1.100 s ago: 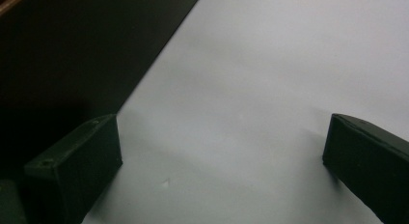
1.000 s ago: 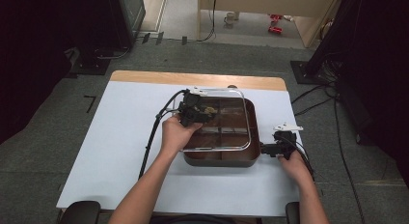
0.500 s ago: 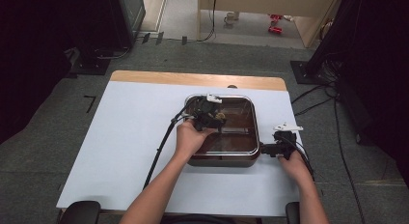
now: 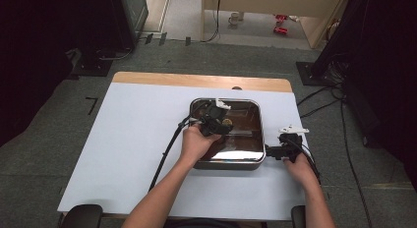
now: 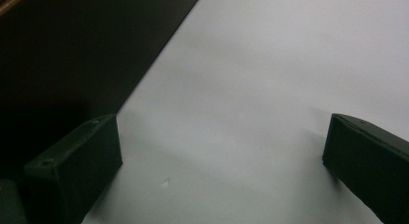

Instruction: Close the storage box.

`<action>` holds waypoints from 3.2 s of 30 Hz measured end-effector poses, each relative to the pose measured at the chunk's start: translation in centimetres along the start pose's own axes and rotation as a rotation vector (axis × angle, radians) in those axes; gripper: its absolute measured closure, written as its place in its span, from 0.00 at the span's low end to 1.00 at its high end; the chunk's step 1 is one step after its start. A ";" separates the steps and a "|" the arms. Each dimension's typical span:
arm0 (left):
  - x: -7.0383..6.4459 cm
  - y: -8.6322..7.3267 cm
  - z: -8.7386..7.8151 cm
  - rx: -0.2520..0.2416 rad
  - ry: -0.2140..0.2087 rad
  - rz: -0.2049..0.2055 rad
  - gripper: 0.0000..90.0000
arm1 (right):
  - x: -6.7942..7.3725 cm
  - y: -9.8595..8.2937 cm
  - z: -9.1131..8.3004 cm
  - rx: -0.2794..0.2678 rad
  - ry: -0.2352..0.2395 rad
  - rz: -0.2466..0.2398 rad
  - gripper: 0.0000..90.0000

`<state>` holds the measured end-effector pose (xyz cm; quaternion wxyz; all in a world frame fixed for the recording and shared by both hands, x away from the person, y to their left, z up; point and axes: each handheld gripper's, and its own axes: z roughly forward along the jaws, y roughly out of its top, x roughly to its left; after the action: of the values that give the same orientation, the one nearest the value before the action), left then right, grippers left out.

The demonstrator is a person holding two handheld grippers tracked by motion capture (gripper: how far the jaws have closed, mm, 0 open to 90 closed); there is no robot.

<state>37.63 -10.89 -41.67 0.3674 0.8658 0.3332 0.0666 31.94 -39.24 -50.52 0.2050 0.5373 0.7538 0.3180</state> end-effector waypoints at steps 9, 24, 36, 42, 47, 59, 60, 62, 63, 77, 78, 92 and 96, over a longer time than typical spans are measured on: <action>0.3 -0.3 0.0 -0.045 -0.025 0.002 0.61 | 0.0 0.0 0.0 0.001 0.001 0.001 0.00; 1.5 -0.3 -3.1 -0.098 -0.053 0.053 0.41 | 0.0 0.0 0.0 -0.001 0.001 0.000 0.00; 3.6 -2.4 -6.7 -0.110 -0.131 0.043 0.31 | 0.0 0.0 0.0 0.000 0.001 0.000 0.00; 4.5 -3.8 -8.4 -0.143 -0.086 0.053 0.30 | 0.0 0.0 0.0 -0.001 0.001 -0.002 0.00; 5.1 -5.3 -9.2 -0.163 -0.067 0.051 0.29 | 0.0 0.0 0.0 0.000 0.001 -0.002 0.00; 7.0 -8.6 -11.2 -0.186 -0.019 0.037 0.27 | 0.0 0.0 0.0 -0.001 0.001 -0.001 0.00; 7.2 -8.9 -11.4 -0.189 -0.015 0.035 0.27 | 0.0 0.0 0.0 -0.001 0.001 -0.001 0.00; 7.5 -9.3 -11.5 -0.191 -0.007 0.032 0.27 | 0.0 0.0 0.0 -0.001 0.001 -0.001 0.00; 7.9 -9.9 -11.8 -0.196 0.008 0.025 0.27 | 0.0 0.0 0.0 -0.001 0.001 0.000 0.00; 9.6 -14.2 -11.8 -0.168 0.080 -0.011 0.27 | 0.0 0.0 0.0 0.000 0.001 0.001 0.00; 9.6 -14.2 -11.8 -0.168 0.080 -0.011 0.27 | 0.0 0.0 0.0 0.000 0.000 0.001 0.00; 10.8 -16.8 -9.9 -0.068 0.121 -0.086 0.27 | 0.0 0.0 0.0 0.000 0.001 0.000 0.00; 10.7 -16.9 -9.2 -0.041 0.131 -0.086 0.28 | 0.0 0.0 0.0 0.000 0.001 0.000 0.00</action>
<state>33.64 9.87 -47.94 0.3647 0.8369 0.3919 0.1141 31.96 -39.25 -50.52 0.2046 0.5371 0.7539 0.3183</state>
